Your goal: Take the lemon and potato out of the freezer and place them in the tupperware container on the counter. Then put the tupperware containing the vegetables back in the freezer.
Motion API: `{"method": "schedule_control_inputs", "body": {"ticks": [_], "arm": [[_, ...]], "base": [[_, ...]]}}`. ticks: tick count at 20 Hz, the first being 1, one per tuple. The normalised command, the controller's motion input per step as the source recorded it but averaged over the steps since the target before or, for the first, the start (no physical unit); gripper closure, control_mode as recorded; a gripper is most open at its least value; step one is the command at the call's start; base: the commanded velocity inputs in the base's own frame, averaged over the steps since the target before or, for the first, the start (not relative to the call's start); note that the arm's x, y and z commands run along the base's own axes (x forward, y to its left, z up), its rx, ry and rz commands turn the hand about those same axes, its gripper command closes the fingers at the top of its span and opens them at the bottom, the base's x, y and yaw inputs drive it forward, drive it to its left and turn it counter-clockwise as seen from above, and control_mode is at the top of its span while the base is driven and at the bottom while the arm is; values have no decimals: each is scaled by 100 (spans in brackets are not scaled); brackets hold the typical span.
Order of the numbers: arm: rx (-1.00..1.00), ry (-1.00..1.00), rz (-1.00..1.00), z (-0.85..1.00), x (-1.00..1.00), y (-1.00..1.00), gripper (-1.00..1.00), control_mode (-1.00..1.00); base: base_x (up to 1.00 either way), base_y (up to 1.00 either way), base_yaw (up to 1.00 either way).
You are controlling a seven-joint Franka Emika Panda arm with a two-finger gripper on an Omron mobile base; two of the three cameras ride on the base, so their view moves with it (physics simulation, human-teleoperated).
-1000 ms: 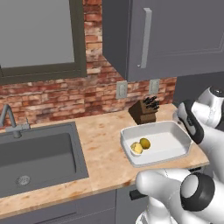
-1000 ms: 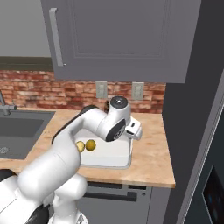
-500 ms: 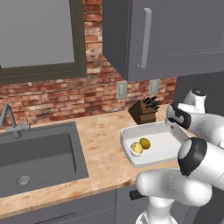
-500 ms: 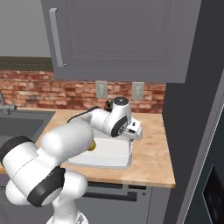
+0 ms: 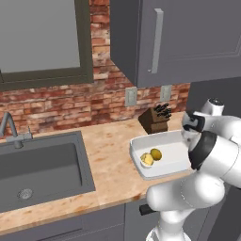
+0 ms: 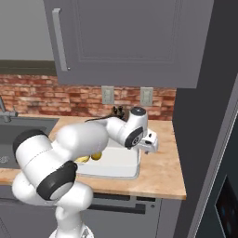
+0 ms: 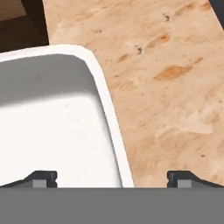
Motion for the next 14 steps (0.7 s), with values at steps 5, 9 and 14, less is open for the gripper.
{"method": "schedule_control_inputs", "body": {"ticks": [5,9,14], "arm": [[0,2,5,-33,5,-21,-100,-100],[0,6,5,-34,11,-13,-100,-100],[0,9,5,-33,14,-4,-100,-100]], "base": [[0,0,0],[0,0,0],[0,0,0]]}}
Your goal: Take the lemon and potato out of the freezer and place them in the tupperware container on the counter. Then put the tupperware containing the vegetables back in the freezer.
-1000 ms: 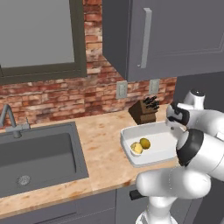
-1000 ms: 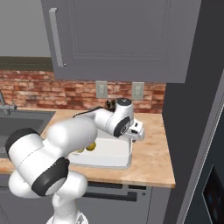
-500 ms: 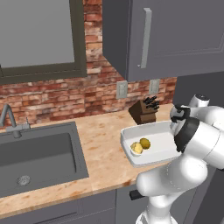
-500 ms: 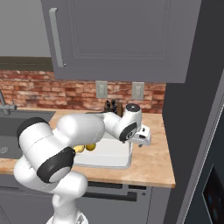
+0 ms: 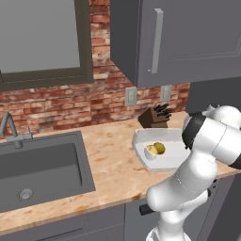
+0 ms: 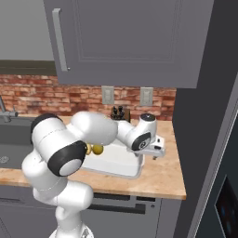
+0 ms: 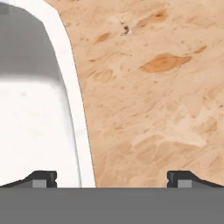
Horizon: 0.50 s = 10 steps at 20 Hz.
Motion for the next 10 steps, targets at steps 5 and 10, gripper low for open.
{"method": "schedule_control_inputs", "body": {"ticks": [5,10], "arm": [[0,9,5,-27,10,-1,-100,-100],[0,9,5,-28,0,4,100,-100]], "base": [[0,0,0],[0,0,0]]}}
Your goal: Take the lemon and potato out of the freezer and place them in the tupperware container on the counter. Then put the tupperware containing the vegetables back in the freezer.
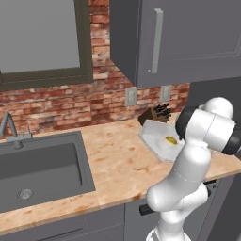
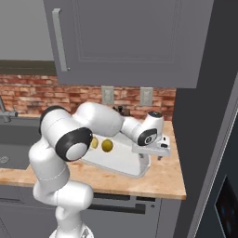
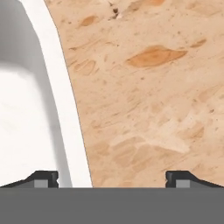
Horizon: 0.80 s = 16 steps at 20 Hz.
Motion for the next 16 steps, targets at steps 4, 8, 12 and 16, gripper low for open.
{"method": "schedule_control_inputs", "body": {"ticks": [4,8,12,16], "arm": [[0,10,5,-24,-4,18,100,-100],[0,5,4,-11,-18,17,100,-100],[2,4,4,-7,-24,19,100,-100],[3,5,4,-8,-24,20,100,-100]], "base": [[0,0,0],[0,0,0],[0,0,0],[0,0,0]]}}
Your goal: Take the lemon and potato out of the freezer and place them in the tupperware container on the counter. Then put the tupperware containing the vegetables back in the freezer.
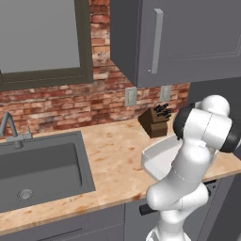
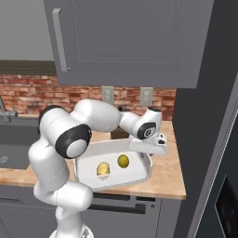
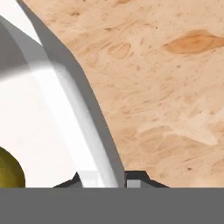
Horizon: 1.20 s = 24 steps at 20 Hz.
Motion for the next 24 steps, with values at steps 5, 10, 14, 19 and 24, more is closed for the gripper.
{"method": "schedule_control_inputs", "body": {"ticks": [5,10,14,19,24], "arm": [[9,5,1,-2,-38,20,100,-100],[23,0,-4,19,-77,5,100,-100],[32,-4,-17,51,-79,0,100,-100],[32,-6,-20,85,-49,5,100,-100],[22,0,-14,98,-12,3,100,-100]], "base": [[0,0,0],[0,0,0],[0,0,0],[0,0,0],[0,0,0]]}}
